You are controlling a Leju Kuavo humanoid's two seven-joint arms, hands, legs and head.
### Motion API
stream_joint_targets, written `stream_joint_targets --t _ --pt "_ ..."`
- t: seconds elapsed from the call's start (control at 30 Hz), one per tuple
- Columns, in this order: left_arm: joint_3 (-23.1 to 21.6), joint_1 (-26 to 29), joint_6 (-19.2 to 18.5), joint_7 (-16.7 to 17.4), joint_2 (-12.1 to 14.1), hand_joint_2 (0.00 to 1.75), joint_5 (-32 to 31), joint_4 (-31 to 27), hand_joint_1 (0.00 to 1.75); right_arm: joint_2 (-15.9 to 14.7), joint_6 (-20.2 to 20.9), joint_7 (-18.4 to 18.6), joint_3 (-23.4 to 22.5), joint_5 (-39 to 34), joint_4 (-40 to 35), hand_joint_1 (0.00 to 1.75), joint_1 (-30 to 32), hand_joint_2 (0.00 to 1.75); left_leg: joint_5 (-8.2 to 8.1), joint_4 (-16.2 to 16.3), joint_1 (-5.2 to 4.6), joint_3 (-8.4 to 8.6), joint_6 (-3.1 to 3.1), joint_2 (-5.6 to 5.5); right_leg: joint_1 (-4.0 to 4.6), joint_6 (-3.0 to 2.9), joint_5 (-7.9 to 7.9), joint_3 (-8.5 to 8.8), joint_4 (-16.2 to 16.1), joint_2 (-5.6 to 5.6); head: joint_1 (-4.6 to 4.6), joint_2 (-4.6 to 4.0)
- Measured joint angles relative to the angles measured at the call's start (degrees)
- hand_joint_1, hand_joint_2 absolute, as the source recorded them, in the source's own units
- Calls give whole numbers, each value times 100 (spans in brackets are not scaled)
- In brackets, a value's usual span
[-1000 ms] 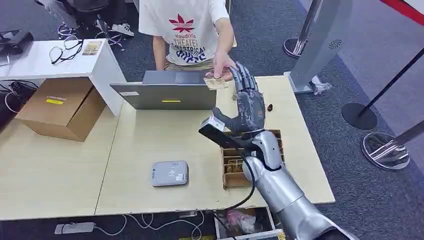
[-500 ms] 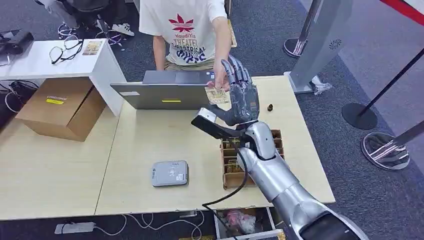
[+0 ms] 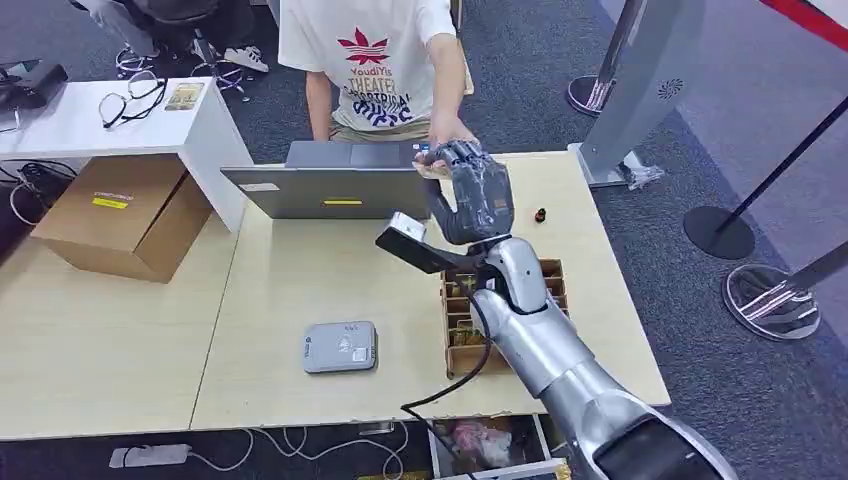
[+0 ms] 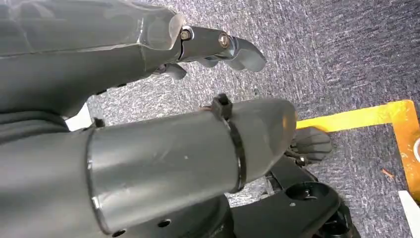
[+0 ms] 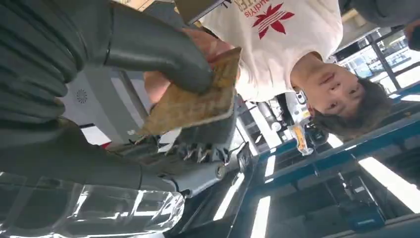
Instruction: Pass the card to the sensor for recognition and then transmit it.
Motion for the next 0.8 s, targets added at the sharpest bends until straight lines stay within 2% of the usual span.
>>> stream_joint_targets --t 0.13,0.37,0.53,0.6,0.7,0.8 --pt "0 11 15 0 -2 0 0 0 0 9 0 -13 -11 -2 15 164 -5 175 0 0 0 0 0 0 0 0 0 0 0 0 0 0" --pt "0 17 31 -9 0 0 9 0 0 50 -2 -48 -13 -15 46 159 -8 175 0 0 0 -1 0 0 0 0 0 -1 0 0 2 0" --pt "2 37 33 -57 0 0 20 0 0 83 0 -98 -11 -93 70 164 -11 175 0 0 0 0 0 0 0 0 0 0 0 0 0 0" --pt "2 48 33 -70 0 0 26 0 0 101 22 -149 -9 -254 92 175 -11 175 0 0 0 0 0 0 0 0 0 0 0 0 0 0" --pt "7 58 33 -70 0 0 48 0 0 129 298 -266 -9 -687 92 175 -6 175 0 0 0 0 0 0 0 0 0 0 0 1 0 0" --pt "9 60 31 -72 0 0 59 0 0 151 884 -411 28 -1350 22 175 53 175 0 0 0 0 0 0 0 0 0 0 0 0 2 0"
